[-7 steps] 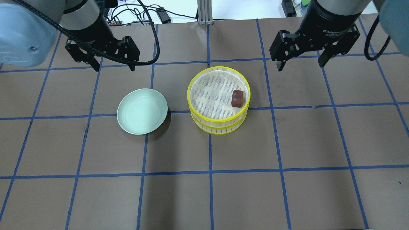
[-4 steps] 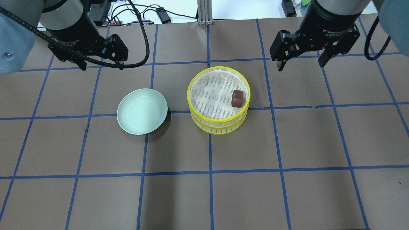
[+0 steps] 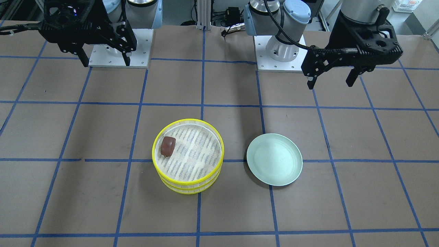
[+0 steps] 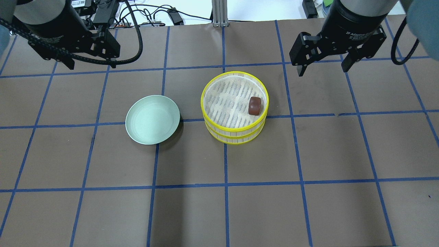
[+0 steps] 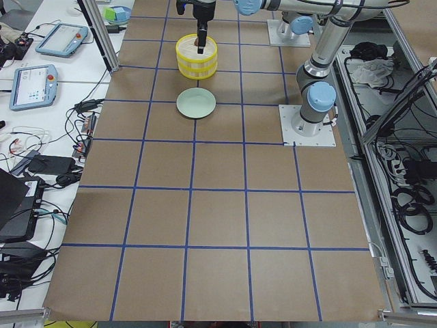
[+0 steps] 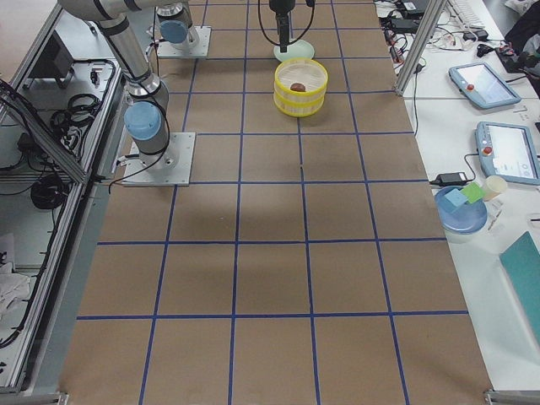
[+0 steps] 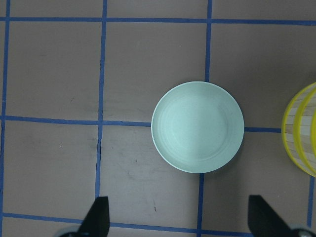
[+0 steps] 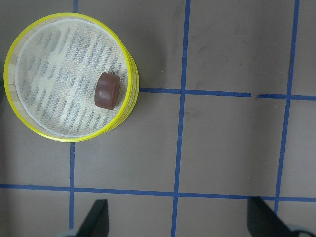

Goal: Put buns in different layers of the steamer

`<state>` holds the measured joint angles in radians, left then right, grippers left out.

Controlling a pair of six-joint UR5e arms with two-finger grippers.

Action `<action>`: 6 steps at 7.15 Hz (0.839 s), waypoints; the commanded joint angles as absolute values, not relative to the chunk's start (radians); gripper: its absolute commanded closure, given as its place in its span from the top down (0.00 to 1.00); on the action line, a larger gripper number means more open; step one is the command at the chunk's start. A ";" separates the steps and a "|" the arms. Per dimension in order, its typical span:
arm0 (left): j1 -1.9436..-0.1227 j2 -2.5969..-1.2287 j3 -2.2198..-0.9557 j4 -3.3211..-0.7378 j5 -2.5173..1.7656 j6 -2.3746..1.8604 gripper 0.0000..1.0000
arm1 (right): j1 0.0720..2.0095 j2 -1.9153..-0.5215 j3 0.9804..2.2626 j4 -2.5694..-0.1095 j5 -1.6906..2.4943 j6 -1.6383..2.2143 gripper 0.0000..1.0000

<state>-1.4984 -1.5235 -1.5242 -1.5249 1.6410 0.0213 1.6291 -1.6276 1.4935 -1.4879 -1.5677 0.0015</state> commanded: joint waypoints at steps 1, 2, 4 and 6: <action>-1.497 -1.522 -1.532 -1.526 1.606 0.018 1.00 | 1.629 -1.628 1.494 -1.488 -1.566 0.002 1.00; -1.499 -1.523 -1.534 -1.529 1.605 0.018 1.00 | 1.629 -1.628 1.494 -1.488 -1.568 0.002 1.00; -1.511 -1.534 -1.537 -1.542 1.521 0.029 1.00 | 1.629 -1.628 1.494 -1.488 -1.566 0.002 1.00; -1.514 -1.532 -1.557 -1.549 1.516 0.032 1.00 | 1.629 -1.628 1.494 -1.488 -1.566 0.002 1.00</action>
